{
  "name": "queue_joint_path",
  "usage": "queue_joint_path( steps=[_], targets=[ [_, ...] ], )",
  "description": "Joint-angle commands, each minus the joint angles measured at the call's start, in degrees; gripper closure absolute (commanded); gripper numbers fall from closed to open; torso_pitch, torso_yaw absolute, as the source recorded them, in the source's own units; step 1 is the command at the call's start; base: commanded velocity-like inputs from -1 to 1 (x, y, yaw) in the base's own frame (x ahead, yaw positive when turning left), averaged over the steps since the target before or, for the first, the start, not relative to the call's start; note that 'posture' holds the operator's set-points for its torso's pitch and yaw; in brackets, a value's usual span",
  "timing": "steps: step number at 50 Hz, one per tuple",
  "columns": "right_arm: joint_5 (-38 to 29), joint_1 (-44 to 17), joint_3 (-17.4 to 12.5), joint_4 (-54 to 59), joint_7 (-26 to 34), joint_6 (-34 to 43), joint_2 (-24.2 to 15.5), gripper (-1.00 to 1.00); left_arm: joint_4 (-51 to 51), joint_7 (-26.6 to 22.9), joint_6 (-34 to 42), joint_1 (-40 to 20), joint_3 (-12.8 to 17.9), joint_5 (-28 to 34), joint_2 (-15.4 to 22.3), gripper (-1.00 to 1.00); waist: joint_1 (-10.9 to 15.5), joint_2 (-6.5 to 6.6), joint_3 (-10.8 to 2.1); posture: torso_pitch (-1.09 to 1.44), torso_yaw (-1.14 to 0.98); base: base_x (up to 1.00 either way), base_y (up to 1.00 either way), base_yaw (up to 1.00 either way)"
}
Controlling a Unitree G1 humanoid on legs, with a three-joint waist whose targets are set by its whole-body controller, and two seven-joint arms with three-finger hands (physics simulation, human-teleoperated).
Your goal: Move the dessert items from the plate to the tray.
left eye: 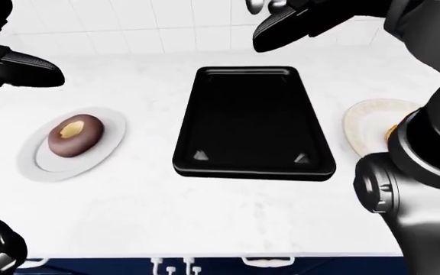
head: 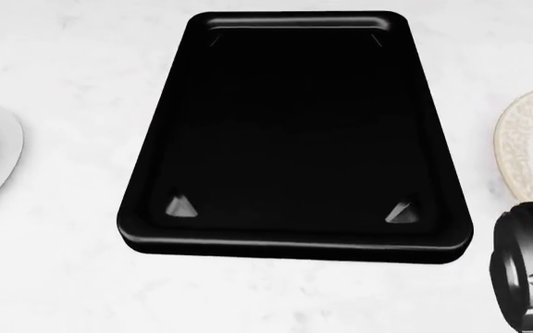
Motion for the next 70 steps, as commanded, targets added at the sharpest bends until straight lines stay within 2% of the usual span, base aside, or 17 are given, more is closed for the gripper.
queue_joint_path(
  steps=[1,11,22,34,36,42,43,47,52,56,65,70],
  targets=[
    [-2.0,-1.6,-0.3,-0.7,0.8,-1.4,0.3,-1.0,-0.1,0.6,-1.7,-1.5,0.6,-0.7,1.3,-1.0,0.4,0.3,-1.37,0.0,0.24,0.0,0.0,0.0],
    [-6.6,-0.6,0.5,-2.0,4.0,-1.0,2.8,-1.0,-0.9,2.8,-3.1,2.6,2.7,-3.9,1.4,-1.0,4.6,1.29,-2.08,0.0,0.29,0.0,0.0,0.0],
    [-9.6,0.0,0.3,-2.8,6.9,-0.8,3.0,-1.0,-0.5,5.7,-4.1,4.0,2.9,-7.0,1.9,-1.0,9.5,1.87,-2.6,0.0,0.35,0.0,0.0,0.0],
    [-11.7,0.0,-0.8,-4.2,10.3,0.6,0.7,-1.0,0.6,7.9,-8.9,8.9,0.4,-7.3,1.5,-1.0,14.0,2.22,-3.08,0.0,0.41,0.0,0.0,0.0],
    [-12.0,0.1,-0.5,-4.5,10.8,0.7,0.6,-1.0,2.1,7.9,-11.3,10.1,-1.0,-6.0,0.6,-1.0,14.7,2.23,-3.12,0.0,0.42,0.0,0.0,0.0],
    [-13.0,-0.1,-0.9,-4.9,11.7,1.1,0.4,-1.0,4.5,6.8,-15.1,12.9,-2.2,-2.7,-1.7,-1.0,16.4,2.33,-3.55,0.0,0.43,0.0,0.0,0.0],
    [-13.1,0.2,-0.9,-5.1,11.8,1.0,0.5,-1.0,4.9,5.7,-18.1,13.7,-3.2,-1.6,-1.9,-1.0,16.6,2.33,-3.58,0.0,0.43,0.0,0.0,0.0],
    [-13.4,0.2,-1.4,-4.7,12.5,0.7,-0.1,-1.0,10.5,4.6,-24.6,15.0,-7.0,4.5,-5.5,-1.0,17.6,2.09,-3.74,0.0,0.43,0.0,0.0,0.0],
    [-13.6,1.0,-1.8,-5.4,12.6,0.7,0.0,-1.0,17.2,2.9,-35.9,11.8,-10.4,11.4,-10.8,-1.0,18.7,1.55,-4.03,0.0,0.43,0.0,0.0,0.0],
    [-13.7,2.5,-2.2,-5.9,12.7,0.0,0.1,-1.0,22.7,2.1,-41.2,10.0,-13.6,17.5,-14.9,-1.0,19.2,0.91,-4.09,0.0,0.43,0.0,0.0,0.0],
    [-13.2,4.6,-3.2,-7.1,12.9,-0.1,-0.6,-1.0,31.9,-1.6,-47.0,8.0,-15.8,25.0,-22.5,-1.0,19.6,0.19,-4.57,0.0,0.39,0.0,0.0,0.0],
    [-12.9,5.6,-2.9,-7.6,12.4,-0.5,-0.1,-1.0,39.5,-1.8,-53.6,6.1,-16.9,28.2,-24.7,-1.0,19.1,-0.32,-4.61,0.0,0.36,0.0,0.0,0.0]
  ],
)
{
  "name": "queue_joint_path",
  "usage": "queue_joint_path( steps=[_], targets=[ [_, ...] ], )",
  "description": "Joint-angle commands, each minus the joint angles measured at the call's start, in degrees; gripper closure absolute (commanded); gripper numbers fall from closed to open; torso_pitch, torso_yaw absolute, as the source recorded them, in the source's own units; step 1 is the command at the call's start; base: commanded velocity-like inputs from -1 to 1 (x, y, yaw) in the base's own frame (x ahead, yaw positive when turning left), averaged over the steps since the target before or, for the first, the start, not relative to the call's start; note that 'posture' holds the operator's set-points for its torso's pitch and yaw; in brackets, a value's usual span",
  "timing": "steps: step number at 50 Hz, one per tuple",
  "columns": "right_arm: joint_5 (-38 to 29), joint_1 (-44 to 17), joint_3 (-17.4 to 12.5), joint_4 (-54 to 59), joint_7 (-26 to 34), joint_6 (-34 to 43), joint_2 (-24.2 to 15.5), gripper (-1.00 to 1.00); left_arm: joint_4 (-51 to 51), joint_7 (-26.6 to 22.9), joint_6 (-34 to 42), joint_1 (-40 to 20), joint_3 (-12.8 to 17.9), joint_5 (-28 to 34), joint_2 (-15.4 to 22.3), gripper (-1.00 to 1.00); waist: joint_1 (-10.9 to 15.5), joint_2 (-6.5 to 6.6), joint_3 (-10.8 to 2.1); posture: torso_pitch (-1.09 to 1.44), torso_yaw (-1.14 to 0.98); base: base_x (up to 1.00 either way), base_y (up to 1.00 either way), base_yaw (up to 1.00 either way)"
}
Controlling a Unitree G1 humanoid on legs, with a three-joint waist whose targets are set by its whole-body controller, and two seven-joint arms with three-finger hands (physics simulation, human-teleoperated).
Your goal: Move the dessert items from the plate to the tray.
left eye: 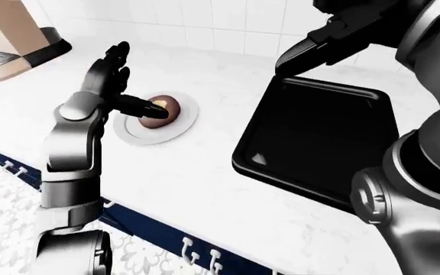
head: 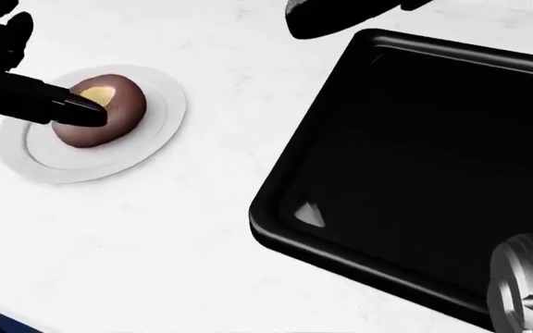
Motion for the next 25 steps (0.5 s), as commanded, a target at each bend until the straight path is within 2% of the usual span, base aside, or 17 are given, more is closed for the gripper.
queue_joint_path(
  steps=[1,5,8,12,17,25],
  targets=[
    [-0.2,-1.5,-0.7,-0.5,-0.4,-1.9,-0.4,-1.0,2.0,1.7,-5.5,-4.2,1.3,1.8,0.5,-1.0,-0.1,0.01,-1.69,0.0,0.36,0.0,0.0,0.0],
    [-0.1,-0.2,-0.5,-1.3,-0.7,-2.2,0.1,-1.0,8.5,3.3,-12.5,-5.6,0.3,3.9,-0.3,-1.0,-0.4,-0.38,-1.72,0.0,0.36,0.0,0.0,0.0],
    [0.0,0.5,-0.5,-1.4,-0.8,-2.5,0.1,-1.0,10.2,3.2,-14.9,-5.7,-0.7,5.4,-1.3,-1.0,-0.6,-0.52,-1.74,0.0,0.36,0.0,0.0,0.0],
    [0.0,1.2,-0.5,-1.9,-0.8,-2.7,0.2,-1.0,11.3,1.0,-14.0,-5.1,-2.3,8.3,-2.3,-1.0,-0.6,-0.67,-1.86,0.0,0.36,0.0,0.0,0.0],
    [0.1,1.3,-0.7,-1.9,-0.8,-2.7,0.1,-1.0,11.6,0.0,-12.8,-5.8,-1.8,10.6,-2.9,-1.0,-0.6,-0.77,-1.92,0.0,0.36,0.0,0.0,0.0],
    [0.2,2.6,-0.5,-1.9,-1.1,-3.6,0.4,-1.0,22.7,3.1,-20.0,-7.7,-2.5,13.4,-4.0,-1.0,-0.6,-0.97,-2.01,0.0,0.36,0.0,0.0,0.0]
  ],
)
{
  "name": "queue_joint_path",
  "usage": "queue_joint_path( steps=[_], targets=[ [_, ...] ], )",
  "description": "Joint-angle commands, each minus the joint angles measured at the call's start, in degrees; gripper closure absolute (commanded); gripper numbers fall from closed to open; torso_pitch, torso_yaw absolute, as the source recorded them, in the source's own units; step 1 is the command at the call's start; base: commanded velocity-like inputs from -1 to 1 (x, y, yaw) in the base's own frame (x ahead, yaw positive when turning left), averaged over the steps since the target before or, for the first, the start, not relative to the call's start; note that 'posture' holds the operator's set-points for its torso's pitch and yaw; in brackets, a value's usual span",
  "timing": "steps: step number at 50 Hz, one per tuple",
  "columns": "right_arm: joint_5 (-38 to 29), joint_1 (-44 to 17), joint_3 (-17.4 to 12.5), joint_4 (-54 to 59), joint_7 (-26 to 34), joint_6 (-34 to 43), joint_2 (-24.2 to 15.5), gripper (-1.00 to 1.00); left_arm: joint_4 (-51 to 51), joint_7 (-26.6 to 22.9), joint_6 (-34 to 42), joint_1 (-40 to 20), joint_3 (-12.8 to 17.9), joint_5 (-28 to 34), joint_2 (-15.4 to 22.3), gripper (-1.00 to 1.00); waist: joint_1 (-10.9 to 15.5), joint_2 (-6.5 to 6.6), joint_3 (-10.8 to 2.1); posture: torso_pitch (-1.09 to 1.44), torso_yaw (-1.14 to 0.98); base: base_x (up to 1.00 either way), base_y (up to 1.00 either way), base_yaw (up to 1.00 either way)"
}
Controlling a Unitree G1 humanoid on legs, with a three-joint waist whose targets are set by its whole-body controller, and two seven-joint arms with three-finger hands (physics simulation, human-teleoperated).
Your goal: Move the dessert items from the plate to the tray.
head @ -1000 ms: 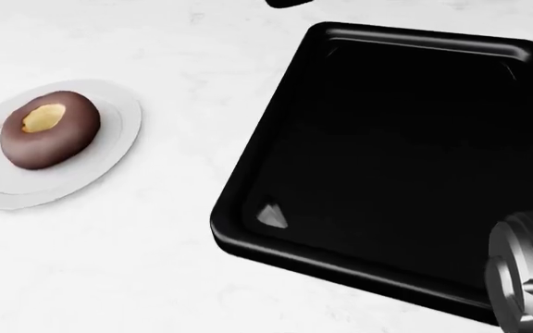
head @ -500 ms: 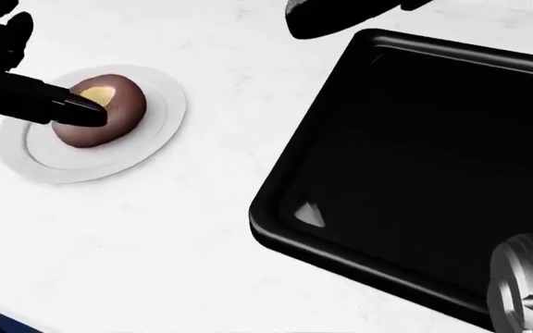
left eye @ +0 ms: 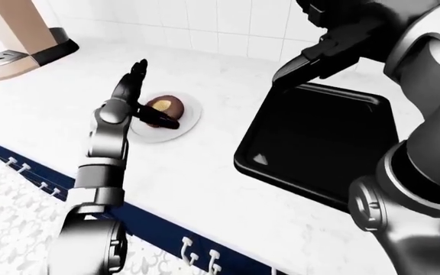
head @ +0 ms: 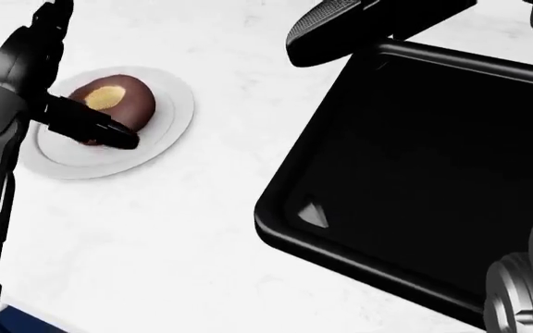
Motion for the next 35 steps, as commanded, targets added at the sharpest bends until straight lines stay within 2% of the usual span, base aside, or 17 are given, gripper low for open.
queue_joint_path(
  steps=[1,4,18,23,35],
  targets=[
    [-0.4,-1.1,-0.6,-0.5,-0.4,-2.1,-0.3,-1.0,-2.0,0.6,-2.4,-2.1,0.5,0.7,0.7,-1.0,0.0,0.05,-1.57,0.0,0.36,0.0,0.0,0.0],
    [-0.4,-0.6,-0.6,-0.6,-0.5,-2.3,-0.1,-1.0,-0.6,0.5,-3.4,-2.2,-0.4,2.3,0.6,-1.0,0.0,-0.04,-1.63,0.0,0.36,0.0,0.0,0.0],
    [-1.0,1.5,0.0,-0.6,-0.9,-4.0,1.2,-1.0,9.5,2.2,-8.6,-4.6,-0.5,5.2,0.1,-1.0,0.0,-0.11,-1.83,0.0,0.36,0.0,0.0,0.0],
    [-1.1,1.8,-0.1,-1.0,-0.7,-3.7,1.2,-1.0,9.4,2.3,-8.5,-4.1,-0.8,5.8,0.0,-1.0,0.0,-0.05,-1.99,0.0,0.36,0.0,0.0,0.0],
    [-1.3,2.3,-0.2,-0.7,-0.9,-4.5,1.6,-1.0,10.6,1.9,-10.0,-2.8,-1.1,7.1,-0.6,-0.42,0.1,0.37,-2.25,0.0,0.36,0.0,0.0,0.0]
  ],
)
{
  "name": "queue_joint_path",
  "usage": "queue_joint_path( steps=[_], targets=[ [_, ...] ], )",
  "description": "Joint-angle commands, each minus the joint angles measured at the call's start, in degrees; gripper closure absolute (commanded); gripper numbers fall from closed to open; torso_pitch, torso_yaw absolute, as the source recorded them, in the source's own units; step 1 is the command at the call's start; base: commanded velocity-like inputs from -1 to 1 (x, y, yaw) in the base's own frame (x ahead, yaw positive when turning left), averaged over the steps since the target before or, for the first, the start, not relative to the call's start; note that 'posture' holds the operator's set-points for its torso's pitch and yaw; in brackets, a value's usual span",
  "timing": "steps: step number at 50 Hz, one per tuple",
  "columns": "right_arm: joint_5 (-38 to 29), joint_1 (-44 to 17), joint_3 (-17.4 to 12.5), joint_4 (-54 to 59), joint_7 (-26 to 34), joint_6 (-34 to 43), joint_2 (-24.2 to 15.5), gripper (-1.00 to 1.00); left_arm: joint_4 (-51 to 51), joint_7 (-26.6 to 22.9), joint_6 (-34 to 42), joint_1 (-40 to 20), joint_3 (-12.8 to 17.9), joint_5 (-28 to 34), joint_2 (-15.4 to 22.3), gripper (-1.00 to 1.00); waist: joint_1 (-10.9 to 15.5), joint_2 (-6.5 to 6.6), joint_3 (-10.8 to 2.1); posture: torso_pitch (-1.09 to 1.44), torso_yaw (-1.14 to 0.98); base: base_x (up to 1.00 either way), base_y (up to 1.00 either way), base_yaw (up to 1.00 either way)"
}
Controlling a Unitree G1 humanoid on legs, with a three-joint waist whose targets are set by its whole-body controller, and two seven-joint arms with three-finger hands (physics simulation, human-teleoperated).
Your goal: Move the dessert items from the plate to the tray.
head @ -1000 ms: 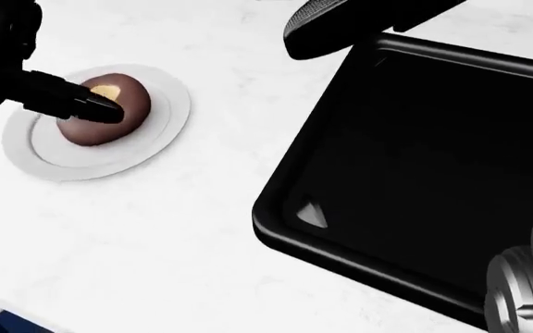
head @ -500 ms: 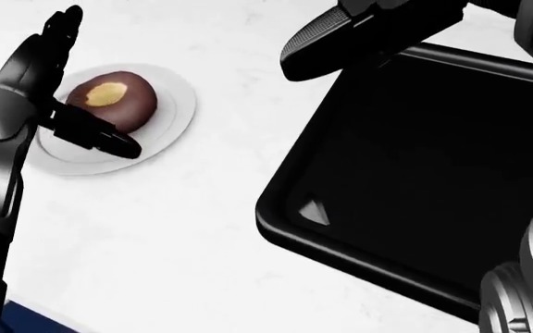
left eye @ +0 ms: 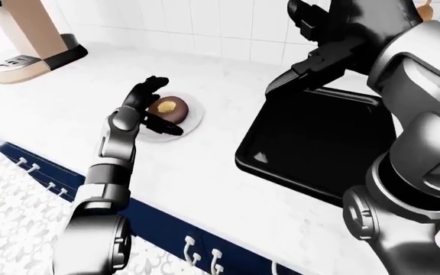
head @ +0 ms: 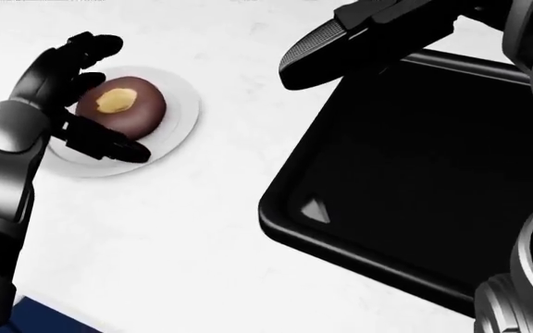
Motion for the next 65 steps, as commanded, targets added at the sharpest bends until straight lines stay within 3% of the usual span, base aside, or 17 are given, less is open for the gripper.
queue_joint_path(
  steps=[1,7,13,19,26,34,43,48,57,65],
  targets=[
    [-0.4,-1.7,-0.6,-0.8,-0.4,-1.5,-0.4,-1.0,-0.6,1.2,-0.5,-1.1,-0.1,1.6,0.7,-0.41,0.0,-0.09,-1.07,0.0,0.36,0.0,0.0,0.0],
    [-0.5,-1.5,-0.7,-0.6,-0.3,-1.8,-0.4,-1.0,0.7,1.5,-1.3,-1.1,-0.2,2.1,0.7,-0.28,0.0,0.13,-1.11,0.0,0.36,0.0,0.0,0.0],
    [-0.4,-1.8,-0.8,-0.7,-0.2,-1.5,-0.5,-1.0,-0.9,1.2,-0.5,-0.8,0.0,2.4,0.9,0.37,-0.3,0.34,-1.13,0.0,0.36,0.0,0.0,0.0],
    [-0.3,-2.4,-1.1,-0.7,0.1,-1.0,-1.2,-1.0,-3.3,0.2,1.0,-2.2,0.2,2.4,1.4,0.44,-0.6,0.43,-1.07,0.0,0.36,0.0,0.0,0.0],
    [0.8,-4.8,-2.8,-0.9,1.2,1.1,-4.0,-1.0,-12.4,-3.1,7.0,-5.7,0.6,2.8,2.7,0.98,-0.6,-0.14,-0.54,0.0,0.36,0.0,0.0,0.0],
    [2.5,-8.5,-4.1,-0.1,2.5,3.5,-8.1,-1.0,-22.8,-8.7,13.9,-8.3,0.6,3.4,2.2,1.0,-0.2,-0.62,-0.08,0.0,0.36,0.0,0.0,0.0],
    [4.8,-13.2,-5.4,0.5,7.3,7.8,-18.2,-1.0,-37.6,-16.9,25.8,-11.0,-1.8,4.2,-1.4,1.0,0.0,-1.51,0.66,0.0,0.33,0.0,0.0,0.0],
    [5.8,-13.8,-5.9,0.6,10.1,9.3,-23.4,-1.0,-42.1,-18.9,29.4,-12.5,-2.8,5.3,-3.3,1.0,-0.2,-2.18,1.37,0.0,0.3,0.0,0.0,0.0],
    [7.4,-9.5,-9.6,-1.5,14.5,9.7,-31.3,-1.0,-47.2,-21.5,33.7,-13.6,-5.6,8.0,-8.0,1.0,-0.9,-3.07,2.2,0.0,0.26,0.0,0.0,0.0],
    [9.9,-4.2,-14.8,-3.1,17.2,9.4,-37.6,-1.0,-50.4,-23.0,35.4,-13.6,-6.6,10.3,-11.1,1.0,-1.8,-3.71,2.75,0.0,0.22,0.0,0.0,0.0]
  ],
)
